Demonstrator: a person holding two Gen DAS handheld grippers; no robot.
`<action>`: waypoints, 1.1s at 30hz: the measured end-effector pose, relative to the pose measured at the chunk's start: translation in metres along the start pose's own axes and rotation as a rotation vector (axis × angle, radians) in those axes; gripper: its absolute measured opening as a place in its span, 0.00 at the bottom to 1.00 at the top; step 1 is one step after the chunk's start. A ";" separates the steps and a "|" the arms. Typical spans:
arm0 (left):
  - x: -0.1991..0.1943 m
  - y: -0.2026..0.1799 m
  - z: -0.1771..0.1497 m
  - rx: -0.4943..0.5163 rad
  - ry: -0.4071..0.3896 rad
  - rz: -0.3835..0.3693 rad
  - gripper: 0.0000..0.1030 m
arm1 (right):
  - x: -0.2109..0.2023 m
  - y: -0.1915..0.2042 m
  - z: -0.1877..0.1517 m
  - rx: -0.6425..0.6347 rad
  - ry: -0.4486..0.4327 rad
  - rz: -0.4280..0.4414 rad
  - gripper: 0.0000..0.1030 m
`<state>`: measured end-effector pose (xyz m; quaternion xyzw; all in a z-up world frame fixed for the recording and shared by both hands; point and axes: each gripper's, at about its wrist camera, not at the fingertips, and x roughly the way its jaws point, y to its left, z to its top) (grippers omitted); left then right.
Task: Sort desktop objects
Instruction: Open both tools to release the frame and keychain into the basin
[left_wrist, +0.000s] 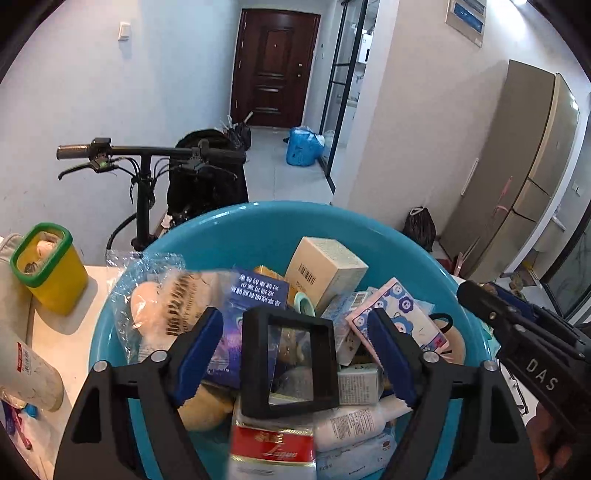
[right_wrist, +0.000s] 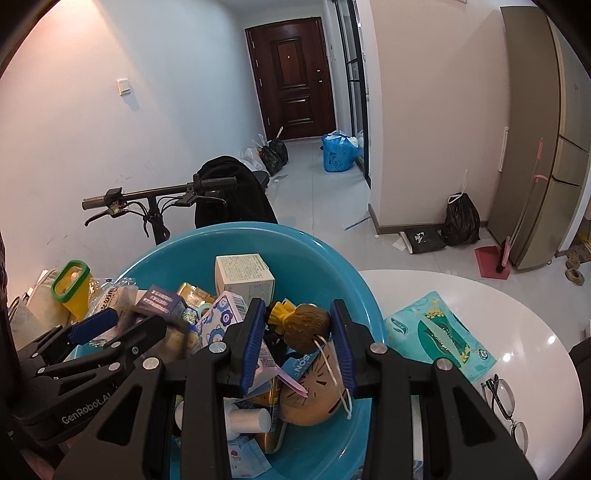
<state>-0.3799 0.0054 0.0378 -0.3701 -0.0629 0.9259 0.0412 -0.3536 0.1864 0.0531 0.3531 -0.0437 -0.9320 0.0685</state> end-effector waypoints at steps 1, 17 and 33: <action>-0.001 0.000 0.000 0.000 -0.003 0.001 0.80 | 0.001 0.000 0.000 -0.001 0.002 0.000 0.34; -0.011 0.013 0.006 -0.074 -0.025 -0.009 0.86 | 0.020 -0.004 -0.005 -0.005 0.054 -0.010 0.34; -0.017 0.012 0.006 -0.064 -0.050 0.009 0.86 | 0.020 -0.003 -0.006 -0.033 0.059 -0.019 0.56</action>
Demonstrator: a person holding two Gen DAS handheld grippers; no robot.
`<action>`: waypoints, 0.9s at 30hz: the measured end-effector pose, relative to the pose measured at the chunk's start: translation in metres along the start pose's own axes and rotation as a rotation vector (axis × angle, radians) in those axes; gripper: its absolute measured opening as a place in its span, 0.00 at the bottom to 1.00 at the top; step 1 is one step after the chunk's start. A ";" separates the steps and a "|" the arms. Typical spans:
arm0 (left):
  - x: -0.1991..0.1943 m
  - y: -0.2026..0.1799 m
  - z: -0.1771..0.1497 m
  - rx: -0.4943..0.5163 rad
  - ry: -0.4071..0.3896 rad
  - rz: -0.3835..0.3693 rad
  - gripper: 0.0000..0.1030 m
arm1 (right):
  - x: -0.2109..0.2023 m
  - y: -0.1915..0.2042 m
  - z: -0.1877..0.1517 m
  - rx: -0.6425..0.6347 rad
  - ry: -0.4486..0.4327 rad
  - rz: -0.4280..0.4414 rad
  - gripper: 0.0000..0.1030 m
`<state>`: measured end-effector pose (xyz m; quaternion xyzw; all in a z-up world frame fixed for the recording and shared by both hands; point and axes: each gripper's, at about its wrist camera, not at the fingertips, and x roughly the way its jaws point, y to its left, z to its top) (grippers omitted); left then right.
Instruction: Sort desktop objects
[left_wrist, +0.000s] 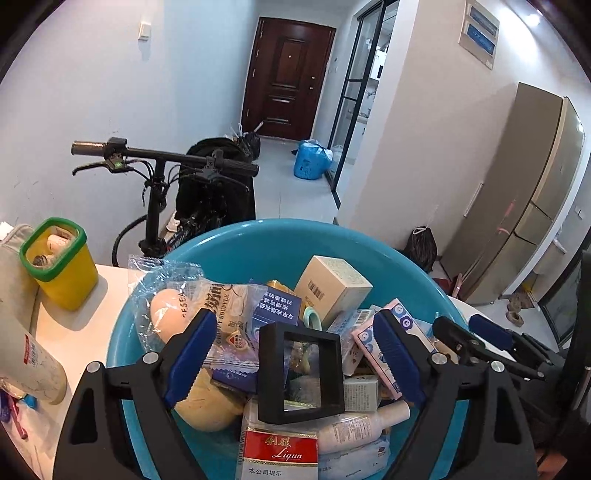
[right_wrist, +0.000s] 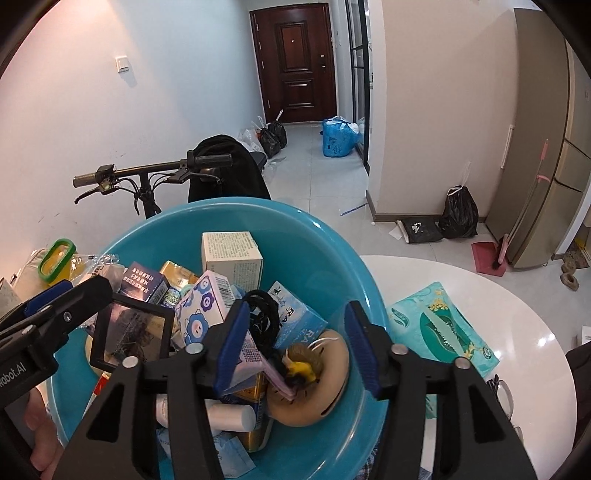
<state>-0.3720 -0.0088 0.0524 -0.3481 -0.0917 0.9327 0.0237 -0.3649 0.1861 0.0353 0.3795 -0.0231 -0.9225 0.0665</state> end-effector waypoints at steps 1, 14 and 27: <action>-0.003 0.000 0.001 0.000 -0.009 0.005 0.86 | -0.002 -0.001 0.001 0.005 -0.004 0.003 0.56; -0.067 -0.002 0.014 0.070 -0.217 0.102 0.86 | -0.051 -0.006 0.013 0.033 -0.127 0.013 0.65; -0.168 0.002 0.015 0.051 -0.468 0.022 1.00 | -0.157 0.011 0.012 0.004 -0.390 0.072 0.76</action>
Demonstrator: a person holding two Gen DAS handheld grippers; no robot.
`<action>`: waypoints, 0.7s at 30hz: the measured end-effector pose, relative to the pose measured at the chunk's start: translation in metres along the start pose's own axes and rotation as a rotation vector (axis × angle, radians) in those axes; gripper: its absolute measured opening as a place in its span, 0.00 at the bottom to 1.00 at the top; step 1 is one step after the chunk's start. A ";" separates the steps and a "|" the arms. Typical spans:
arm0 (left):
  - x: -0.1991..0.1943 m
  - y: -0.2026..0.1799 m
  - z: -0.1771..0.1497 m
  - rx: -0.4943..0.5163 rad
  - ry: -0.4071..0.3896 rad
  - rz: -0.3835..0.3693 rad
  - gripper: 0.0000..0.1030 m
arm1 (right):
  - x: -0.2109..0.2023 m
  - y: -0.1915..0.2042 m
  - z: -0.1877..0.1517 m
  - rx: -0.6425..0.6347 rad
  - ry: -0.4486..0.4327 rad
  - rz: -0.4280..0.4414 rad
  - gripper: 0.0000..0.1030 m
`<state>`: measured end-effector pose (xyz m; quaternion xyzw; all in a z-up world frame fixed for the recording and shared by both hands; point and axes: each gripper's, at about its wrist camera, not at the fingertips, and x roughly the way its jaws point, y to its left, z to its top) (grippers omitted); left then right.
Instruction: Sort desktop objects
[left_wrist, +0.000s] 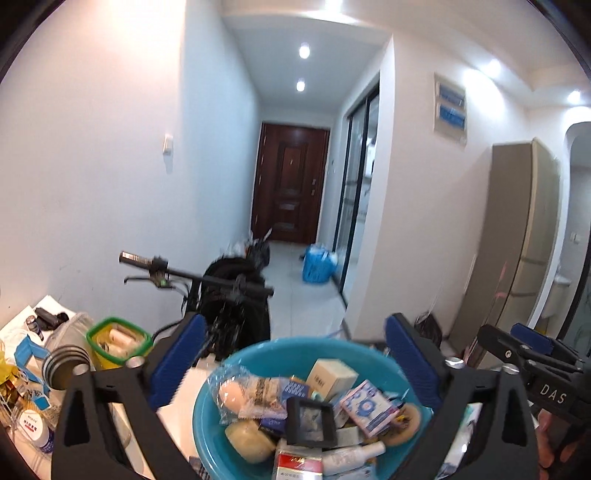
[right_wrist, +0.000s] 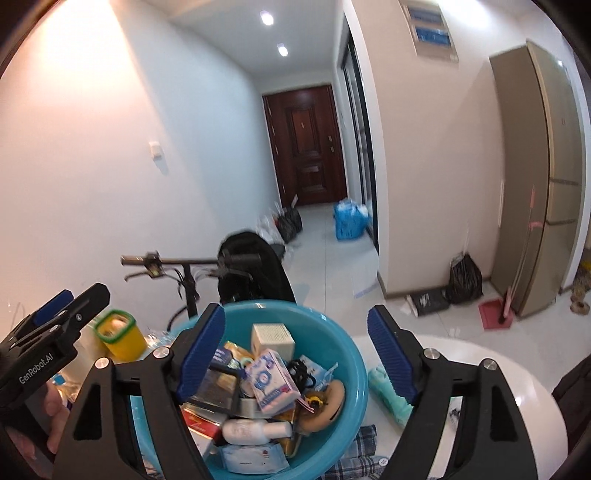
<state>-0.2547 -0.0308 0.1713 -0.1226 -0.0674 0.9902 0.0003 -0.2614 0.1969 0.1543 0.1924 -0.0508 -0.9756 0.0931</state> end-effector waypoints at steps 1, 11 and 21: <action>-0.009 0.000 0.002 -0.003 -0.025 -0.003 1.00 | -0.007 0.003 0.002 -0.005 -0.021 0.000 0.76; -0.079 -0.002 0.023 0.022 -0.175 -0.043 1.00 | -0.076 0.016 0.010 -0.031 -0.194 0.028 0.86; -0.142 -0.008 0.028 0.038 -0.303 -0.065 1.00 | -0.141 0.026 0.009 -0.057 -0.419 -0.008 1.00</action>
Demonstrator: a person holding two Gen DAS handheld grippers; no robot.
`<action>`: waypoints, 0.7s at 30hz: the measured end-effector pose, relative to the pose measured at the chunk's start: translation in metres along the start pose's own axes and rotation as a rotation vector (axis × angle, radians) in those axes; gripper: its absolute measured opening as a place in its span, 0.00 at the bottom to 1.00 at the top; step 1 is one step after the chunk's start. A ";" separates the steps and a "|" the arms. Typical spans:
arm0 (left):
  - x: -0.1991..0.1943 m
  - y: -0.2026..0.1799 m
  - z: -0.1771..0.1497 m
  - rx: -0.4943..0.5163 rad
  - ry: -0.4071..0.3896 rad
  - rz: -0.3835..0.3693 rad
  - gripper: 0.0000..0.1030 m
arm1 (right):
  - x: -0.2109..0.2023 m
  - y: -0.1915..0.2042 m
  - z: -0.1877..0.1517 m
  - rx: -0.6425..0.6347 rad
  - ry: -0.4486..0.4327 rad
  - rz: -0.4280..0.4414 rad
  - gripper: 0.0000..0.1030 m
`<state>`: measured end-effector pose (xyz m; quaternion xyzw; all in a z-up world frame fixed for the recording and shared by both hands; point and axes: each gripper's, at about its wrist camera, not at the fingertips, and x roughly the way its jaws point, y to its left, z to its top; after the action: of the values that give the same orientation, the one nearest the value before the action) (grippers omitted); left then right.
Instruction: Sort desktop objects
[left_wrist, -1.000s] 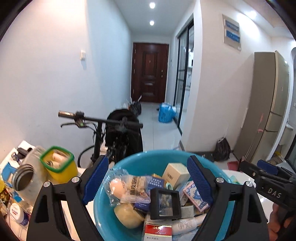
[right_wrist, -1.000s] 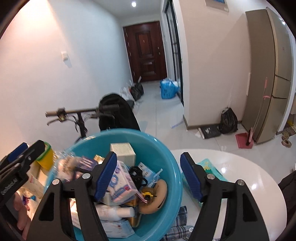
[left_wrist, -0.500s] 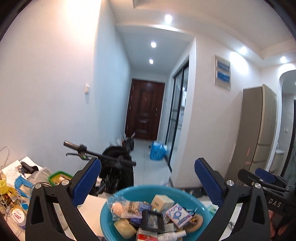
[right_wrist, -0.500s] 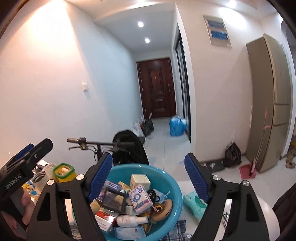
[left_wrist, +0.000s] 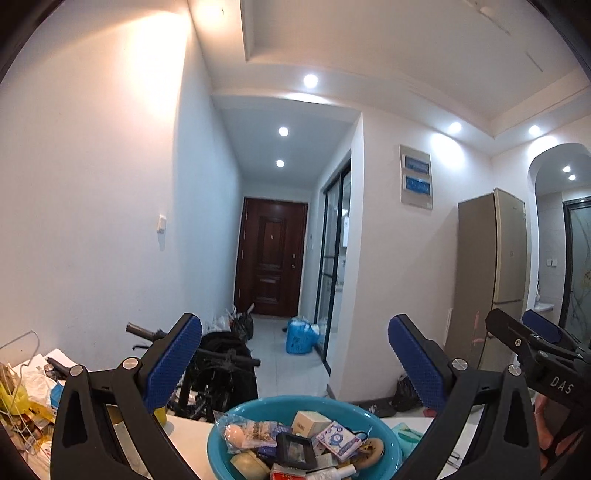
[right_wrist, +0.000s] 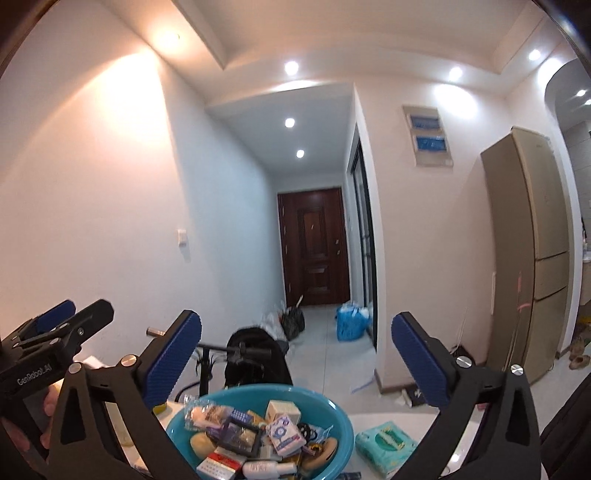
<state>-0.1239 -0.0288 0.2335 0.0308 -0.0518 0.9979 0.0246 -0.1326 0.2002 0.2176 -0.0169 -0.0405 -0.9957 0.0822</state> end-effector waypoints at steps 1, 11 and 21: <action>-0.008 -0.001 0.002 0.003 -0.025 0.009 1.00 | -0.005 -0.001 0.002 0.010 -0.013 -0.006 1.00; -0.068 0.000 0.015 0.032 -0.204 -0.034 1.00 | -0.055 -0.016 0.017 0.076 -0.143 0.015 1.00; -0.112 0.011 0.022 -0.009 -0.316 -0.052 1.00 | -0.102 0.004 0.022 0.021 -0.276 0.021 1.00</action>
<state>-0.0112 -0.0474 0.2472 0.1884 -0.0585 0.9794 0.0421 -0.0309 0.2144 0.2359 -0.1531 -0.0617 -0.9825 0.0863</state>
